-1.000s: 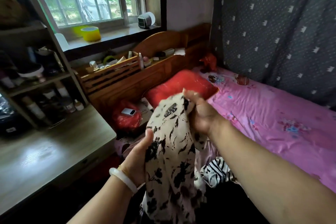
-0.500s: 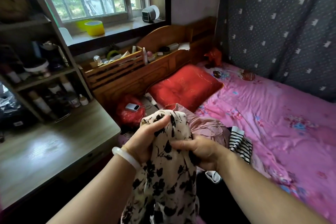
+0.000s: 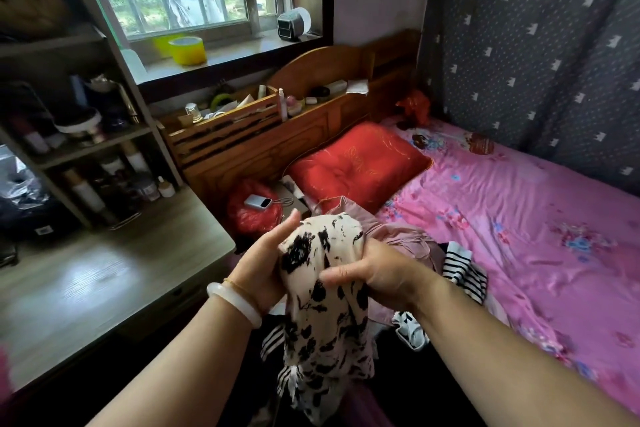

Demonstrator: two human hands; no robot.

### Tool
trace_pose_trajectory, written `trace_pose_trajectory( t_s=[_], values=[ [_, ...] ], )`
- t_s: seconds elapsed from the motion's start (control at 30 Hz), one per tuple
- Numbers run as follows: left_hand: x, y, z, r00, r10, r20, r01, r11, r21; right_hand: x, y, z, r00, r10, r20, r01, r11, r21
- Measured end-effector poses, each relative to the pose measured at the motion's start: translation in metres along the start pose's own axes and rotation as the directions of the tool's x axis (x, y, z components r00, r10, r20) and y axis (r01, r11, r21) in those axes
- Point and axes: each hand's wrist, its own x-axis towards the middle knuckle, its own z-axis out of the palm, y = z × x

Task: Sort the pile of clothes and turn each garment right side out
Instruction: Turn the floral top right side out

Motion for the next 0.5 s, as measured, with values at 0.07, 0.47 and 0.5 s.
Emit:
trace_pose_trajectory(
  t_s=[0.07, 0.47, 0.5],
  values=[
    [0.003, -0.002, -0.008, 0.999, -0.05, -0.02, 0.046, 0.985, -0.165, -0.007, 0.005, 0.003, 0.99, 0.078, 0.116, -0.059, 0.985, -0.162],
    [0.006, 0.006, 0.006, 0.976, 0.189, -0.106, -0.168, 0.968, 0.186, 0.002, 0.015, -0.003, 1.0, 0.013, -0.018, -0.009, 0.975, 0.223],
    [0.009, 0.009, 0.003, 0.962, 0.234, -0.139, -0.201, 0.955, 0.219, 0.001, 0.012, -0.003, 0.999, 0.007, -0.042, 0.002, 0.976, 0.22]
  ],
)
